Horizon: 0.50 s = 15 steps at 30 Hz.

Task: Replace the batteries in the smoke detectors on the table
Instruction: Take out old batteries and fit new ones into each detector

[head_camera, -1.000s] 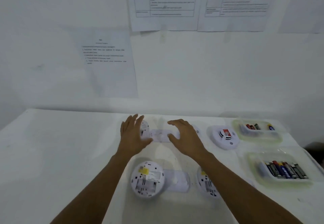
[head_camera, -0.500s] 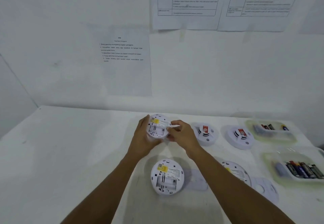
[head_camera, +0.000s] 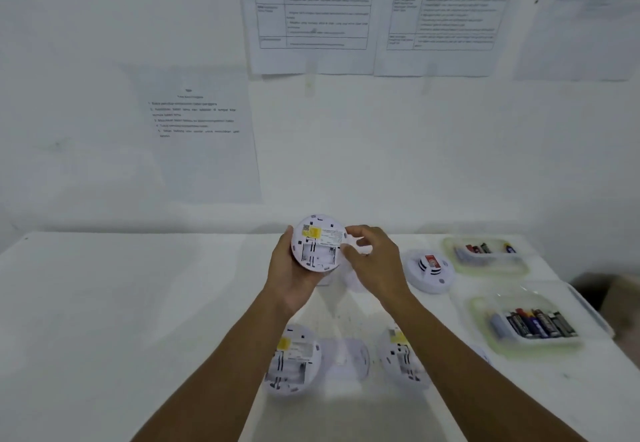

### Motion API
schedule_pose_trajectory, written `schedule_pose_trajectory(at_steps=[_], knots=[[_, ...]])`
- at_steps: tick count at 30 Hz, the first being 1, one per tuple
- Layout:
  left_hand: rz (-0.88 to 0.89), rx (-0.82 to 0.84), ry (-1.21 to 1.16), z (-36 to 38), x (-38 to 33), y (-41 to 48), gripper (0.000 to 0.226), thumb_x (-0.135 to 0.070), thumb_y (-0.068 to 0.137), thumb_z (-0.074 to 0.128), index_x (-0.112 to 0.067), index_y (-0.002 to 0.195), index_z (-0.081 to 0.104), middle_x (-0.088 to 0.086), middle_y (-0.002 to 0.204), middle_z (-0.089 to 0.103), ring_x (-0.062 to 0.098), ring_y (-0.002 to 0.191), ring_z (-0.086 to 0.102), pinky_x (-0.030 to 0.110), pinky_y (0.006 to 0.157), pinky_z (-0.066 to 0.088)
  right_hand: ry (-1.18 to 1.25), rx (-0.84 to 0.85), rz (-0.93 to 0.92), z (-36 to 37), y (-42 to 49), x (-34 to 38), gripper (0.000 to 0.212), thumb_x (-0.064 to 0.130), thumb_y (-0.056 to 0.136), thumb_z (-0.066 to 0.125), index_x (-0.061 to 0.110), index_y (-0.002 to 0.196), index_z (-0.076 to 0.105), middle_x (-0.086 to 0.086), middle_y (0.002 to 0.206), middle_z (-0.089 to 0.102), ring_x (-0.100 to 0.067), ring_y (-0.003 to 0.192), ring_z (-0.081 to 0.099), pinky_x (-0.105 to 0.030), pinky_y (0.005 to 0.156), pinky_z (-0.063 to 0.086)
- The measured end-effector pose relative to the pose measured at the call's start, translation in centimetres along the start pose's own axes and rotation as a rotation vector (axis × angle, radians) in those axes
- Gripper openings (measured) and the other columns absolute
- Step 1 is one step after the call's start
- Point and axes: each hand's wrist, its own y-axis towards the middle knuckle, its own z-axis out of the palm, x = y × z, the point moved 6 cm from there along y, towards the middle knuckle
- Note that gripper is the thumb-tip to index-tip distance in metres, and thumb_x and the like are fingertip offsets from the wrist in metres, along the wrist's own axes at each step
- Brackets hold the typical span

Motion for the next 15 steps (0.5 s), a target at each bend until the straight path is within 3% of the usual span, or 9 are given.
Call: schedule_pose_trajectory(at_steps=[3, 8, 12, 15], knots=[[-0.053, 0.063, -0.041, 2.4, 2.4, 0.7, 0.048, -0.039, 0.102, 0.038, -0.009, 0.133, 0.057, 0.022, 0.135, 0.057, 0.04, 0.129, 0.049, 0.055, 0.112, 0.034, -0.132, -0.02, -0.064, -3.2, 0.4, -1.1, 0.026, 0.018, 0.082, 0.073, 0.022, 0.108, 0.07, 0.004, 0.109, 0.052, -0.015, 0.104, 0.053, -0.029, 0.088, 0.045], [-0.151, 0.111, -0.065, 6.1, 6.8, 2.3, 0.049, -0.039, 0.099, 0.039, -0.007, 0.131, 0.059, 0.025, 0.137, 0.055, 0.041, 0.131, 0.047, 0.057, 0.112, 0.031, -0.292, -0.004, -0.072, -8.5, 0.8, -3.4, 0.027, 0.024, 0.083, 0.072, 0.02, 0.11, 0.07, 0.0, 0.112, 0.053, -0.014, 0.11, 0.045, -0.021, 0.089, 0.032], [-0.18, 0.123, -0.101, 8.9, 9.8, 3.7, 0.048, -0.04, 0.098, 0.04, -0.009, 0.125, 0.064, 0.023, 0.133, 0.059, 0.041, 0.126, 0.051, 0.057, 0.11, 0.034, -0.288, -0.026, -0.071, -13.9, 2.4, -5.1, 0.017, 0.02, 0.086, 0.069, 0.019, 0.103, 0.072, 0.006, 0.097, 0.063, -0.011, 0.091, 0.054, -0.02, 0.082, 0.037], [-0.199, 0.134, -0.109, 10.6, 11.2, 4.4, 0.046, -0.039, 0.093, 0.046, -0.007, 0.113, 0.073, 0.022, 0.13, 0.061, 0.041, 0.124, 0.053, 0.056, 0.109, 0.034, -0.287, -0.03, 0.029, -18.5, 4.9, -7.7, 0.012, 0.012, 0.086, 0.068, 0.017, 0.096, 0.073, 0.0, 0.081, 0.07, -0.012, 0.07, 0.062, -0.018, 0.069, 0.045]])
